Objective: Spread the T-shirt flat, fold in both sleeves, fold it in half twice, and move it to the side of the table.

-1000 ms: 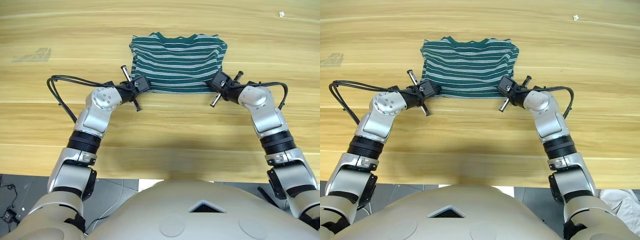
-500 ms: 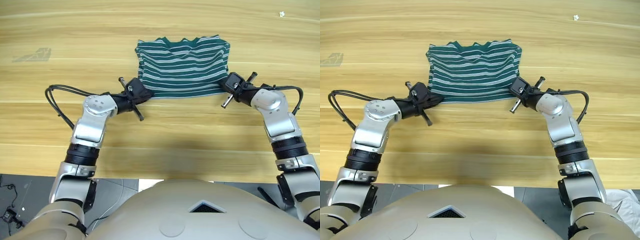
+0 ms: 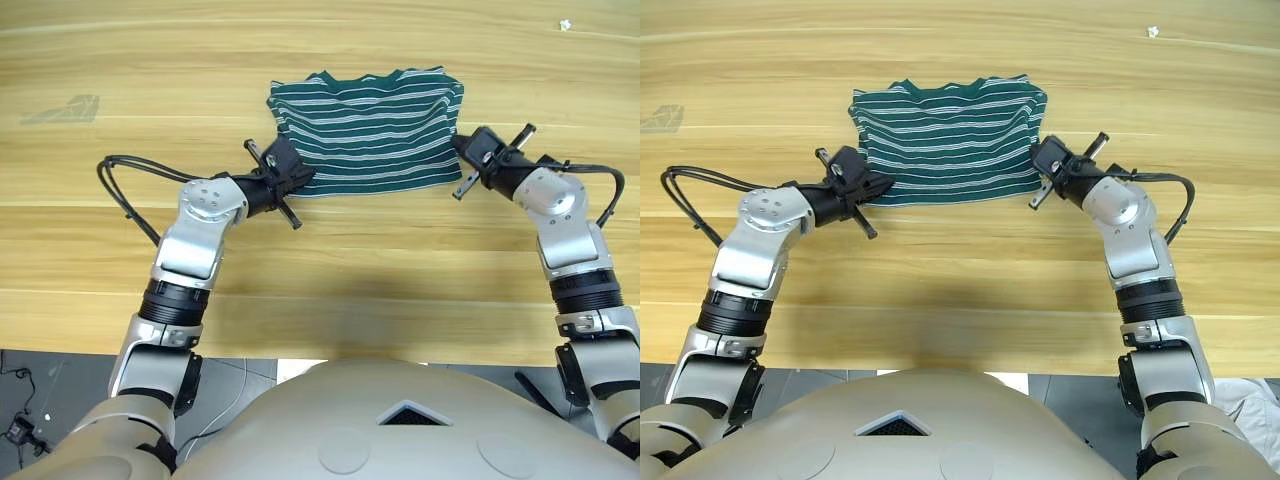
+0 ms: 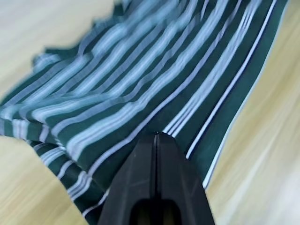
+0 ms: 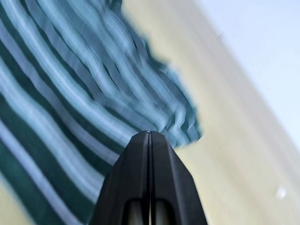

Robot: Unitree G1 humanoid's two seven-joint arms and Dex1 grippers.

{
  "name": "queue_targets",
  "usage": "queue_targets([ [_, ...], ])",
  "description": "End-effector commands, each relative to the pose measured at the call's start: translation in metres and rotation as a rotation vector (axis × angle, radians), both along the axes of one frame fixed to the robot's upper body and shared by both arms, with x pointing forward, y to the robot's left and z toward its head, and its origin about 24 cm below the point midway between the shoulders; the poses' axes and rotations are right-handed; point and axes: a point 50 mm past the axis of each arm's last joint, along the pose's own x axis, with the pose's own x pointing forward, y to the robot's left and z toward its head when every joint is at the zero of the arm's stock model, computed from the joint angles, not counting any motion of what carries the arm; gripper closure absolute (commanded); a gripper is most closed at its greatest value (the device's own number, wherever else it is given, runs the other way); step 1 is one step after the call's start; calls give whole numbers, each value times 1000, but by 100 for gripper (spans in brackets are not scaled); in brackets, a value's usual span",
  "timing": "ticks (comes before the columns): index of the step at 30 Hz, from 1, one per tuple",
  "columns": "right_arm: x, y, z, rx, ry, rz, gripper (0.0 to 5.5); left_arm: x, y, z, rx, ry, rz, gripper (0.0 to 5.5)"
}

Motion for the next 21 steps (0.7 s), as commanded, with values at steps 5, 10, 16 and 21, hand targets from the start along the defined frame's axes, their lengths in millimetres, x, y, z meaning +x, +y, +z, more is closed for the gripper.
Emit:
queue_targets([
  [5, -10, 10, 41, 80, -143, 29, 548, -47, -21, -6, -6, 141, -270, 550],
  [10, -16, -5, 45, 43, -120, -24, 548, -80, -61, 4, -173, 164, -310, 550],
  [16, -22, -10, 29, 18, -35, -39, 548, -89, -97, 54, -547, 115, -347, 550],
  [21, -46, 2, -19, -117, 210, 36, 548, -33, -50, 77, -426, -89, -134, 550],
])
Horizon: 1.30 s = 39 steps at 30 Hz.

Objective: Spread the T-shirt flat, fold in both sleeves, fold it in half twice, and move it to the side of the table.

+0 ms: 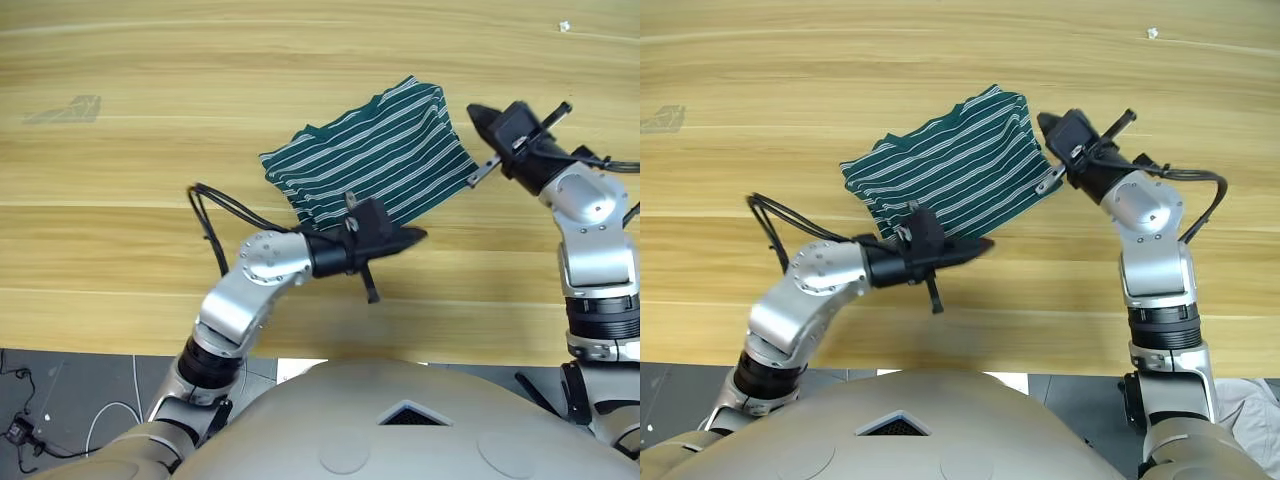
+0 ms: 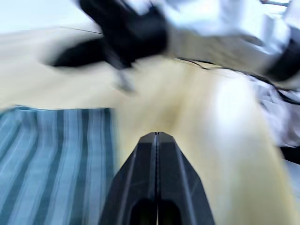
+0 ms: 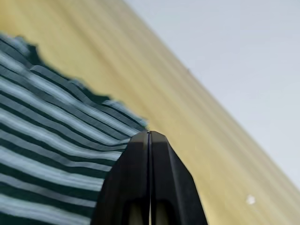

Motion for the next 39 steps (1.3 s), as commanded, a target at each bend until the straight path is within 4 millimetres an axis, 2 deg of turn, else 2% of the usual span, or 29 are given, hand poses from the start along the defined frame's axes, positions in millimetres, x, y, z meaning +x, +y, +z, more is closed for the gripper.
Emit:
queue_targets([
  [1, -20, 10, -37, -113, 195, 57, 548, 50, 40, 14, 161, -142, 207, 550],
  [4, -21, 14, -52, -146, 264, 64, 548, 80, 58, 7, 351, -232, 288, 550],
  [9, 4, 7, -66, -169, 300, -32, 548, 133, 81, -26, 616, -215, 356, 550],
  [11, 13, 2, -72, -180, 309, -68, 548, 146, 92, -41, 695, -172, 374, 550],
  [13, 17, -1, -76, -191, 326, -76, 548, 149, 101, -55, 764, -118, 365, 550],
  [18, 25, -7, -81, -224, 350, -70, 548, 139, 107, -78, 773, 16, 238, 550],
  [24, 46, -1, -80, -279, 348, -37, 548, 119, 96, -95, 696, 64, 166, 550],
  [26, 53, -2, -79, -307, 342, -31, 548, 110, 90, -95, 649, 56, 141, 550],
  [32, 74, -8, -70, -364, 278, 20, 548, 65, 61, -83, 517, 6, 60, 550],
  [39, 90, -3, -60, -388, 194, 48, 548, 32, 50, -76, 467, 12, 50, 550],
])
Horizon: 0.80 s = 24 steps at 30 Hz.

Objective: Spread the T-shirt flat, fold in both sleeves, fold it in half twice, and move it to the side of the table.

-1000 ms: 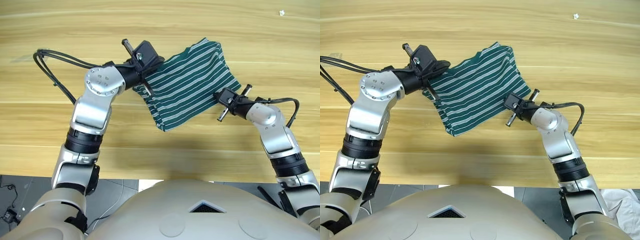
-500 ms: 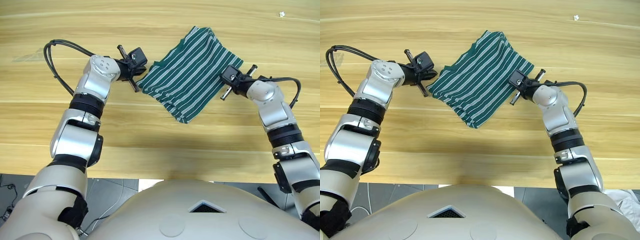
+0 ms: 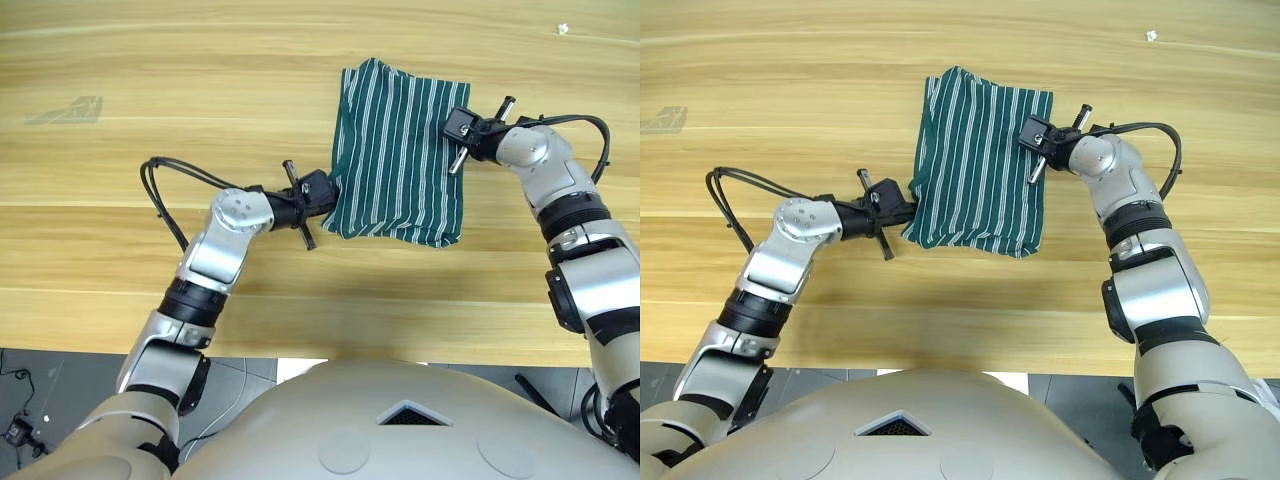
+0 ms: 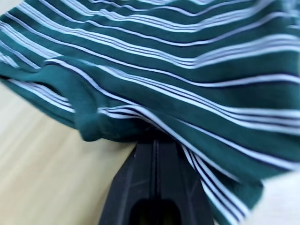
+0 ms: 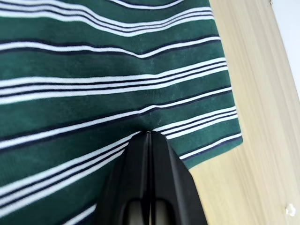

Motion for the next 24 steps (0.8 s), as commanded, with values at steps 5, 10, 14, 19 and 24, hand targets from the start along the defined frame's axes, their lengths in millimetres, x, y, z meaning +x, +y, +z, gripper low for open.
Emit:
queue_targets([
  [5, -3, 1, -11, -2, 30, 9, 548, -6, 8, 3, 28, -39, 79, 550],
  [10, 4, -2, 28, 296, -100, -18, 470, 11, 26, 42, -85, -216, 214, 492],
  [14, -28, -16, 67, 368, -290, 31, 398, 0, 32, 73, -70, -392, 192, 427],
  [19, -111, -5, 26, 218, -112, 94, 289, -40, 5, 51, 22, -340, -17, 328],
  [24, -171, 2, 6, 109, 102, 184, 219, -60, -9, 32, 102, -333, -105, 265],
])
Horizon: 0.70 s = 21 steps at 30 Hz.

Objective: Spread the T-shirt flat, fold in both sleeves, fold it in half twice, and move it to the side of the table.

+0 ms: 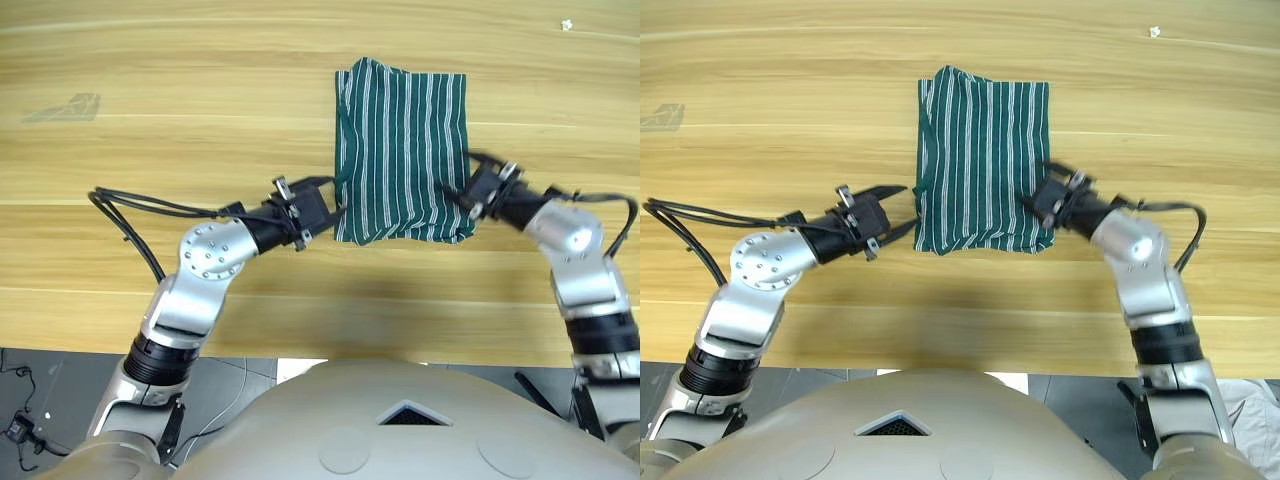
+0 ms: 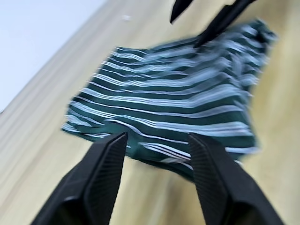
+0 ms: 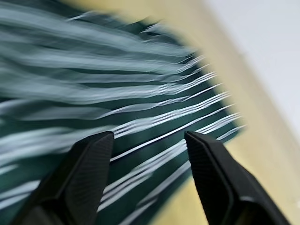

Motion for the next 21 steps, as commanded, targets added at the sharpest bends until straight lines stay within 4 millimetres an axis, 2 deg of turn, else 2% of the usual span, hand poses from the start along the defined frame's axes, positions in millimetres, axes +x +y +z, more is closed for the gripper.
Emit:
queue_targets([
  [1, -28, 1, 2, -72, 94, 79, 204, -12, -9, -9, 37, 9, -60, 262],
  [4, -22, 5, 17, -14, 66, 61, 151, -12, -14, -12, -5, 38, -66, 262],
  [8, -14, 5, 27, 3, 18, 30, 78, -9, -16, -15, -18, 50, -66, 262],
  [11, 0, 0, 49, 70, -82, -41, 21, -13, -19, -15, -43, 82, -100, 262],
  [14, 2, -2, 61, 89, -130, -56, 13, -25, -19, -20, -18, 146, -173, 262],
  [18, 1, 1, 77, 143, -150, -40, 13, -23, -13, -25, 22, 182, -168, 262],
  [21, -16, 9, 73, 113, -61, 51, 13, -27, -11, -25, 27, 210, -192, 262],
])
